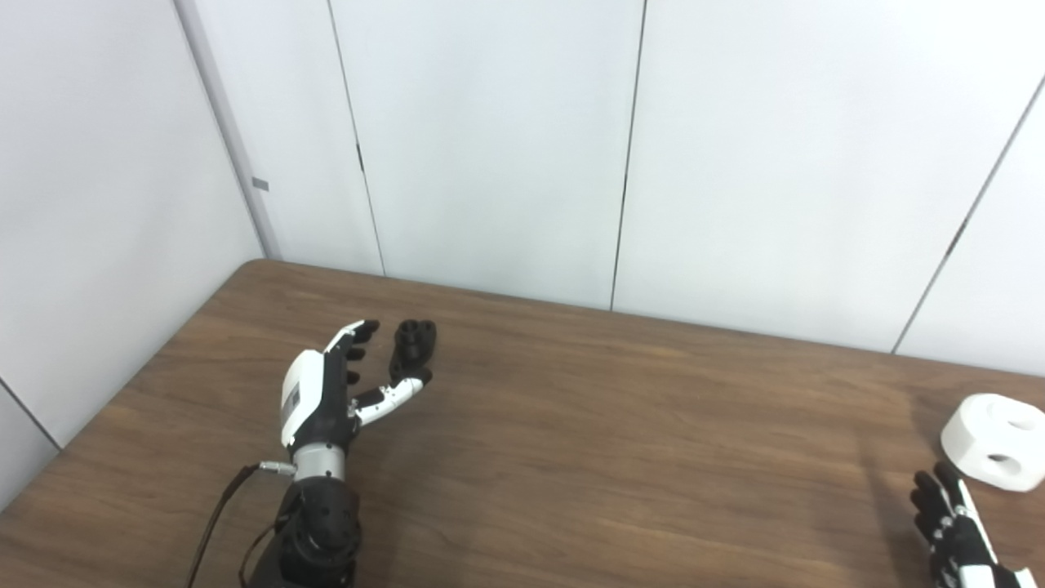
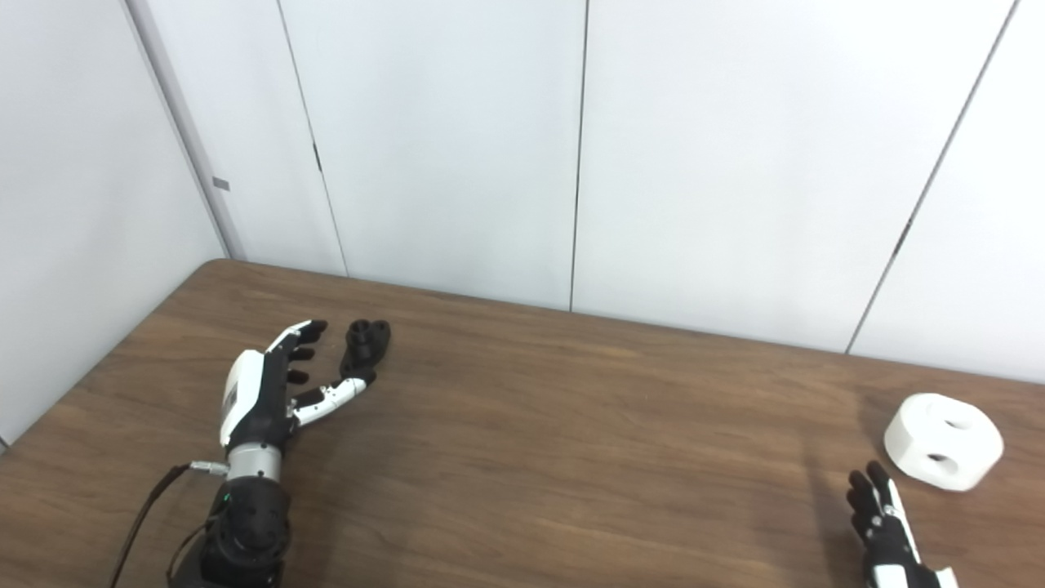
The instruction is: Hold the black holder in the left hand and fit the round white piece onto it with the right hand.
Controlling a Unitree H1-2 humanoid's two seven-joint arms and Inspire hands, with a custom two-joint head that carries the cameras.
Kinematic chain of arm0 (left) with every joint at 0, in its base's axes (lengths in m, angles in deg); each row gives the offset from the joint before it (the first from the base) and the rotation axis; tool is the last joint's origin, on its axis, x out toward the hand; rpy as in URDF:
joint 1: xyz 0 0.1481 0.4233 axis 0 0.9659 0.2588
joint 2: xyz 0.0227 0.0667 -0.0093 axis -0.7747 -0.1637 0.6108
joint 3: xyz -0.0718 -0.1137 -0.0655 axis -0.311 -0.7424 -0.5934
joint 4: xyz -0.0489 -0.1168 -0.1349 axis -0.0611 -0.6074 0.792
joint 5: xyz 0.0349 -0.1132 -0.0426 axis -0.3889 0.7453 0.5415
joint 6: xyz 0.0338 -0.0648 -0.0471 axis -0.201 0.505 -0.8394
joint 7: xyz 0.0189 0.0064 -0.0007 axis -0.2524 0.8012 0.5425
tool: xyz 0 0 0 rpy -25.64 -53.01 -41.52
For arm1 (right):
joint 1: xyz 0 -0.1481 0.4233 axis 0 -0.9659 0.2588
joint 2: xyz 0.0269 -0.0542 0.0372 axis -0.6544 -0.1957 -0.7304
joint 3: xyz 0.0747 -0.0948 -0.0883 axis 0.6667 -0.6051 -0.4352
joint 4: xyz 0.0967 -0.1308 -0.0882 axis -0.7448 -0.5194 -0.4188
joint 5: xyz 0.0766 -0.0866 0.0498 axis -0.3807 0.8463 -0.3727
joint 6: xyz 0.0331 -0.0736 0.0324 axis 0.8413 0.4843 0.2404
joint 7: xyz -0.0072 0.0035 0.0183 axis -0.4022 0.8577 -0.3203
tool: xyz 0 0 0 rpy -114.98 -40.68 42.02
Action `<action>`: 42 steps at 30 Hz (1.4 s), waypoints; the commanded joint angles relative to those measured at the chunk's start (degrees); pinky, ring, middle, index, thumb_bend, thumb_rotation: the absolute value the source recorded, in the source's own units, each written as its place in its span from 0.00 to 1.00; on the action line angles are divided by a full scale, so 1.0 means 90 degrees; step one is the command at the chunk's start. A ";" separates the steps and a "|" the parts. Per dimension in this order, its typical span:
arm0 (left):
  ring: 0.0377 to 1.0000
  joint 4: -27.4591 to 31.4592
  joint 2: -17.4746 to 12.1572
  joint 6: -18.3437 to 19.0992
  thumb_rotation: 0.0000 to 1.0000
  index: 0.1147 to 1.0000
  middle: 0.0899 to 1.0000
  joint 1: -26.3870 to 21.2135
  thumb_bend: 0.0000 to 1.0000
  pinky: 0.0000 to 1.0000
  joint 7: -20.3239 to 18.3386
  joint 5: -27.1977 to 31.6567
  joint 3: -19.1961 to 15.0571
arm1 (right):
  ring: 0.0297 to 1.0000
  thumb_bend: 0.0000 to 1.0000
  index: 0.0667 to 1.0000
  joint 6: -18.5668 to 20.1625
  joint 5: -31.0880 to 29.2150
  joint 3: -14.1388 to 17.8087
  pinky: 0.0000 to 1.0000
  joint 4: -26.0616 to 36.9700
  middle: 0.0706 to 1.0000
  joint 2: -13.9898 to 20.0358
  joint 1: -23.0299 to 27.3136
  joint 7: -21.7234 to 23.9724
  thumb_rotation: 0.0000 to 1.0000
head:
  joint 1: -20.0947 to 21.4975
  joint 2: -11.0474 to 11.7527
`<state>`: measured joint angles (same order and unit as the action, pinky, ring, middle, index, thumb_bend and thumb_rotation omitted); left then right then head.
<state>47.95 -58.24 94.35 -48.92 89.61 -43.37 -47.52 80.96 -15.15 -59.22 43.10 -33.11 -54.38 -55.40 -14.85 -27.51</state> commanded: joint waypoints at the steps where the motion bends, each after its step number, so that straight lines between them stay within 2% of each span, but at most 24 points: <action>1: 0.81 0.0198 -0.0183 -0.0145 0.31 0.80 0.82 -0.0278 0.88 0.71 0.0170 -0.0140 -0.0004 | 0.97 0.65 1.00 0.0038 0.0024 -0.0031 1.00 -0.0149 0.97 -0.0078 -0.0334 -0.0038 1.00 | -0.0003 -0.0006; 3: 0.82 0.0095 -0.0269 -0.0165 0.30 0.79 0.83 -0.0315 0.88 0.72 0.0234 -0.0303 0.0053 | 0.97 0.64 1.00 0.0044 0.0000 -0.0029 1.00 -0.0129 0.97 -0.0090 -0.0331 -0.0031 1.00 | -0.0004 -0.0017; 4: 0.84 0.0012 -0.0331 -0.0223 0.31 0.79 0.83 -0.0334 0.88 0.76 0.0299 -0.0429 0.0108 | 0.97 0.63 1.00 0.0070 0.0002 -0.0030 1.00 -0.0107 0.97 -0.0098 -0.0332 -0.0036 1.00 | -0.0004 -0.0017; 6: 0.88 -0.0179 -0.0476 -0.0286 0.33 0.79 0.84 -0.0371 0.89 0.93 0.0415 -0.0738 0.0252 | 0.96 0.62 1.00 0.0180 0.0037 -0.0037 1.00 -0.0009 0.97 -0.0113 -0.0354 -0.0060 1.00 | -0.0005 -0.0028; 9: 0.91 -0.0354 -0.0632 -0.0141 0.39 0.81 0.85 -0.0428 0.91 0.99 0.0414 -0.1032 0.0448 | 0.97 0.59 1.00 0.0252 0.0090 -0.0035 1.00 0.0052 0.97 -0.0124 -0.0375 -0.0094 1.00 | -0.0005 -0.0028; 16: 1.00 -0.0505 -0.0931 0.0487 0.55 0.92 0.99 -0.0546 0.91 1.00 0.0015 -0.1599 0.0892 | 0.98 0.55 1.00 0.0267 0.0240 -0.0041 1.00 0.0110 0.96 -0.0113 -0.0398 -0.0140 1.00 | 0.0009 -0.0059; 20: 1.00 -0.0411 -0.1023 0.0882 0.58 0.96 1.00 -0.0601 0.92 1.00 -0.0350 -0.1752 0.1065 | 0.97 0.55 1.00 0.0324 0.0228 -0.0046 1.00 0.0155 0.96 -0.0121 -0.0395 -0.0155 1.00 | 0.0008 -0.0086; 23: 1.00 -0.0468 -0.1057 0.1048 0.59 0.96 1.00 -0.0652 0.94 1.00 -0.0449 -0.1818 0.1162 | 0.97 0.55 1.00 0.0402 0.0288 -0.0071 1.00 0.0227 0.96 -0.0107 -0.0410 -0.0163 1.00 | 0.0027 -0.0091; 26: 1.00 -0.0616 -0.1053 0.1139 0.62 0.92 1.00 -0.0701 0.95 1.00 -0.0397 -0.1875 0.1231 | 0.98 0.55 1.00 0.0485 0.0264 -0.0071 1.00 0.0281 0.96 -0.0125 -0.0419 -0.0169 1.00 | 0.0040 -0.0092; 31: 1.00 -0.0945 -0.0971 0.1011 0.58 0.84 1.00 -0.0781 0.94 1.00 -0.0080 -0.1795 0.1200 | 0.98 0.55 1.00 0.0535 0.0336 -0.0086 1.00 0.0342 0.97 -0.0112 -0.0427 -0.0179 1.00 | 0.0033 -0.0103; 42: 1.00 -0.1615 -0.0891 0.1016 0.53 0.77 1.00 -0.1099 0.92 1.00 0.0556 -0.1802 0.1224 | 1.00 0.57 1.00 0.0644 0.0377 -0.0099 1.00 0.0454 0.97 -0.0087 -0.0466 -0.0181 1.00 | 0.0023 -0.0132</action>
<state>33.04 -65.20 104.50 -56.00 92.26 -58.79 -36.23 84.80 -11.73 -59.96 46.83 -33.86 -57.16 -57.10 -14.59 -28.65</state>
